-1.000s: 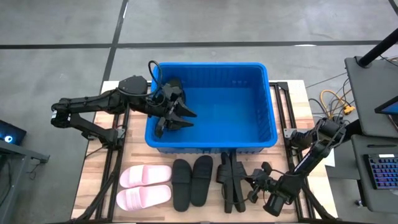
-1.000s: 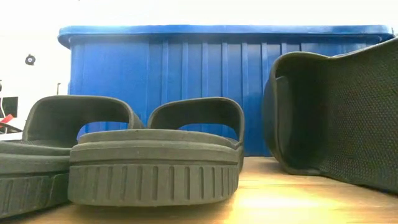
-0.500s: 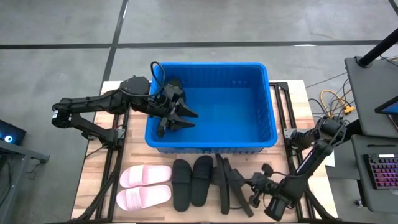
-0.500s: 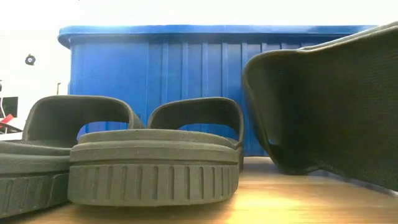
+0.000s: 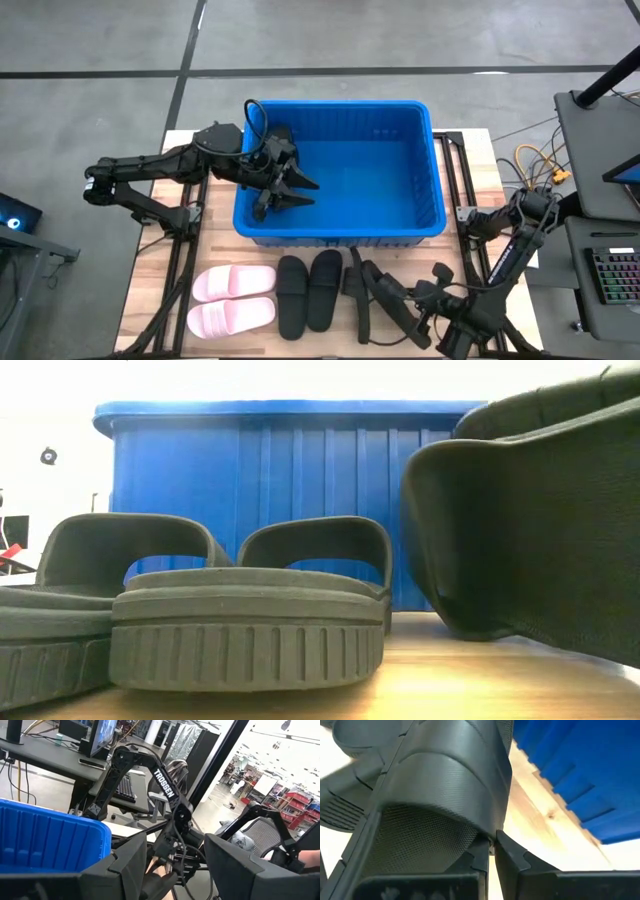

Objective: Pick and place slides into bin
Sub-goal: Put the black slide into the blue organizer bin

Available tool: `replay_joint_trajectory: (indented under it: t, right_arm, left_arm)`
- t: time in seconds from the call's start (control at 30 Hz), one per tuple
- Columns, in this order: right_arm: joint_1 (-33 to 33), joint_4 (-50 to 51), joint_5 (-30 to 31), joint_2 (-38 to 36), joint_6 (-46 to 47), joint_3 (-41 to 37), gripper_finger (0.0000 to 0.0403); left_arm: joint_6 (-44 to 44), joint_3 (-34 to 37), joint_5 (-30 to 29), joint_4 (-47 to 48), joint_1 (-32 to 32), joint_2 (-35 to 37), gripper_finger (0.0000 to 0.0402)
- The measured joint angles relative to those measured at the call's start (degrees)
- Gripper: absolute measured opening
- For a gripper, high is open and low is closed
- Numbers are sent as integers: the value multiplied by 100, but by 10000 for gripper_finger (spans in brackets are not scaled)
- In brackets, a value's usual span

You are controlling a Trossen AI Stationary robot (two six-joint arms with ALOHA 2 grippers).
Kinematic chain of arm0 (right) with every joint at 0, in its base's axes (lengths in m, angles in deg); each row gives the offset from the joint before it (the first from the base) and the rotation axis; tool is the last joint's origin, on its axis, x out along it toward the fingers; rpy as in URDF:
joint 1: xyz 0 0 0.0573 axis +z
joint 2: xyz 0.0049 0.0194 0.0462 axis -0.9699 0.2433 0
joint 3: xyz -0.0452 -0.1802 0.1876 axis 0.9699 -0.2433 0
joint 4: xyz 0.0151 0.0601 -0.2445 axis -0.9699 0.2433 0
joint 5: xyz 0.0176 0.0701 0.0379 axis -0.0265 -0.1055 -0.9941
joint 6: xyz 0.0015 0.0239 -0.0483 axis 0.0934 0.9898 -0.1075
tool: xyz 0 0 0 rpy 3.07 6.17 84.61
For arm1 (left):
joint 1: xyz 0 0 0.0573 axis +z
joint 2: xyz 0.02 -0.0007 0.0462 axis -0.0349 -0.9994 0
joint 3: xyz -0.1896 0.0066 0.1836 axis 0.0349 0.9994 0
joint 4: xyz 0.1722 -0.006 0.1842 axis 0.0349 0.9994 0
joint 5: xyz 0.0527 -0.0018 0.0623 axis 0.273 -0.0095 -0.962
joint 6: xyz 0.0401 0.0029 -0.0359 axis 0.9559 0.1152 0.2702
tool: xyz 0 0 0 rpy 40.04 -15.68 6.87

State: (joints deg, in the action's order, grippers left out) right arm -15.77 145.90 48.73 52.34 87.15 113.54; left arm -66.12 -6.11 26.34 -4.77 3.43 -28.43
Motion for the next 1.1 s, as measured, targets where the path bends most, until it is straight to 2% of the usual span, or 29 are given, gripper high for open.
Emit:
replay_joint_trajectory:
  t: [0.33, 0.9, 1.1]
  right_arm:
    - [34, 646, 95, -7, -172, 697, 12]
    - [-7, 2189, 918, -7, -596, 2281, 12]
    - [-62, 2758, 1430, -7, -837, 2902, 12]
  left_arm:
    - [2, 4, 0, -2, 1, -22, 184]
    - [4, 4, -2, -4, 6, -24, 184]
    - [54, 3, -6, -264, 7, -24, 184]
